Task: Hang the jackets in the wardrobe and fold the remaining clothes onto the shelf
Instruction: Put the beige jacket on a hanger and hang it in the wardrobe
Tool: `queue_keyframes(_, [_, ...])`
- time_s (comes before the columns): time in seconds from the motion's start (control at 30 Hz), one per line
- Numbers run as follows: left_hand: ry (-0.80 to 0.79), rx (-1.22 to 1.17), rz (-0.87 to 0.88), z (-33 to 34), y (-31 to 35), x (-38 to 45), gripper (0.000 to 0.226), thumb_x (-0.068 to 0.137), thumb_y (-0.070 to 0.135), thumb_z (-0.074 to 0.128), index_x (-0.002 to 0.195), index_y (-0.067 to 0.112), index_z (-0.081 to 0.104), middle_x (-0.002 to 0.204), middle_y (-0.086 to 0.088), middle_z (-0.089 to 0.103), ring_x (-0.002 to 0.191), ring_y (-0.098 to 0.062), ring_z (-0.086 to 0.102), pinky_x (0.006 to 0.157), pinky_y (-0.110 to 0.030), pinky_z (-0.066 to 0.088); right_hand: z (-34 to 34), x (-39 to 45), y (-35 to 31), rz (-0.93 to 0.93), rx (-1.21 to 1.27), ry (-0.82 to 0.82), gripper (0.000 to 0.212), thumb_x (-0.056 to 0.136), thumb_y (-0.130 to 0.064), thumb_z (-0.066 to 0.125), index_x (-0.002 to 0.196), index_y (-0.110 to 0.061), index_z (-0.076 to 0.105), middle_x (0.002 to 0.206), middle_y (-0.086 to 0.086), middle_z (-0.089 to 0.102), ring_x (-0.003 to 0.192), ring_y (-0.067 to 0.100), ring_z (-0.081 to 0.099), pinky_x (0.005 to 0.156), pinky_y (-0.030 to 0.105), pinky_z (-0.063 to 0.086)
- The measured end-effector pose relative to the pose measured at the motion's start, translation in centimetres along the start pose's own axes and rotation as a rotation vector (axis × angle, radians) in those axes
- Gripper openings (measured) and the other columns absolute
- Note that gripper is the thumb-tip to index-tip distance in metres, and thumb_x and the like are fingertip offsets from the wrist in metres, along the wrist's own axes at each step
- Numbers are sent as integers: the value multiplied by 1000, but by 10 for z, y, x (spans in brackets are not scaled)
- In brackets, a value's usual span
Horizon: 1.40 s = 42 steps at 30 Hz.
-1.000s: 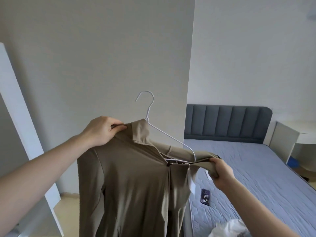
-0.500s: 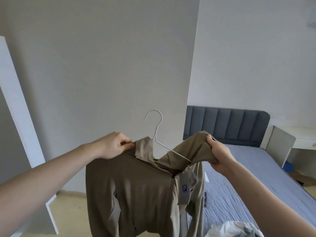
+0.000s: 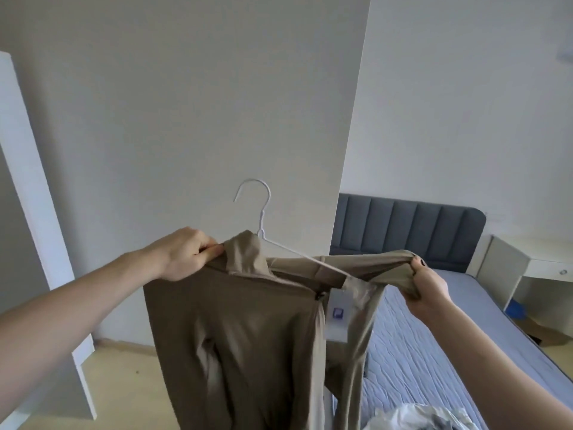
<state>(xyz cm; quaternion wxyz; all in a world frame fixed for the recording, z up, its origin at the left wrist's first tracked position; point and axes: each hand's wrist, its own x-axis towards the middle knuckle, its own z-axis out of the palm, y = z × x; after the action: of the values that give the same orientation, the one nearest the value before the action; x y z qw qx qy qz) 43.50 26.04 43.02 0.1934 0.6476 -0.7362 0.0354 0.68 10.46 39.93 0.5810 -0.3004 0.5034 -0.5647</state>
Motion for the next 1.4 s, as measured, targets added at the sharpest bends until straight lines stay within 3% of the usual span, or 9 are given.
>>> queue_keyframes(0.1, [-50, 158, 52, 7, 15, 1, 44, 102, 48, 42, 69, 23, 57, 68, 12, 65, 61, -7, 57, 60, -34, 45, 19, -18, -5, -99, -117, -117, 17, 100, -38, 63, 94, -21, 63, 93, 7, 69, 78, 17, 67, 50, 25, 53])
queue_keyframes(0.23, [-45, 228, 110, 19, 29, 7, 43, 101, 49, 37, 69, 26, 53, 80, 4, 70, 71, -21, 63, 63, -36, 46, 39, -41, -8, -196, -154, -313, 18, 101, -39, 60, 94, -25, 69, 68, -4, 75, 56, 8, 71, 46, 20, 52])
queue_keyframes(0.43, [373, 237, -34, 1, -6, -10, 42, 102, 40, 41, 77, 19, 67, 82, -15, 73, 77, -41, 67, 62, -42, 49, 7, -41, -19, -221, -186, -344, 23, 97, -43, 64, 103, -23, 72, 91, 10, 74, 76, 21, 72, 52, 25, 57])
queue_keyframes(0.77, [544, 315, 80, -27, -5, -10, 53, 98, 49, 33, 64, 16, 56, 57, -5, 59, 52, -39, 55, 48, -33, 36, -22, -24, 7, -217, -337, -310, 22, 97, -31, 67, 99, -11, 75, 95, 15, 78, 74, 20, 74, 70, 34, 59])
queue_keyframes(0.9, [591, 431, 162, -29, -3, -14, 51, 100, 43, 34, 66, 13, 58, 58, -4, 59, 50, -37, 55, 46, -29, 33, -28, -24, 2, -235, -312, -302, 21, 96, -34, 67, 99, -15, 76, 92, 13, 78, 73, 20, 75, 64, 31, 61])
queue_keyframes(1.03, [655, 504, 174, -23, 0, -17, 46, 100, 35, 37, 70, 10, 62, 59, -4, 59, 49, -35, 55, 42, -29, 35, -26, -33, -5, -214, -332, -427, 22, 97, -38, 64, 102, -23, 79, 98, 10, 79, 81, 21, 76, 63, 28, 61])
queue_keyframes(1.2, [686, 541, 49, -21, -5, -13, 43, 99, 35, 36, 71, 10, 58, 62, -8, 59, 50, -38, 56, 46, -27, 28, -24, -47, -12, -139, -367, -606, 25, 94, -37, 61, 100, -23, 81, 100, 16, 77, 78, 22, 76, 60, 27, 60])
queue_keyframes(1.3, [666, 508, -70, -20, -14, -15, 42, 96, 36, 33, 73, 9, 56, 64, -10, 60, 51, -40, 56, 47, -32, 35, -25, -48, -13, -108, -335, -627, 27, 92, -35, 62, 106, -20, 79, 101, 17, 76, 75, 21, 75, 57, 25, 58])
queue_keyframes(1.4, [624, 505, -40, -16, -17, -20, 44, 93, 36, 32, 78, 9, 62, 67, -11, 64, 54, -42, 61, 47, -35, 40, -26, -46, -13, -93, -313, -599, 25, 98, -32, 60, 109, -17, 77, 97, 16, 77, 72, 21, 75, 54, 24, 58])
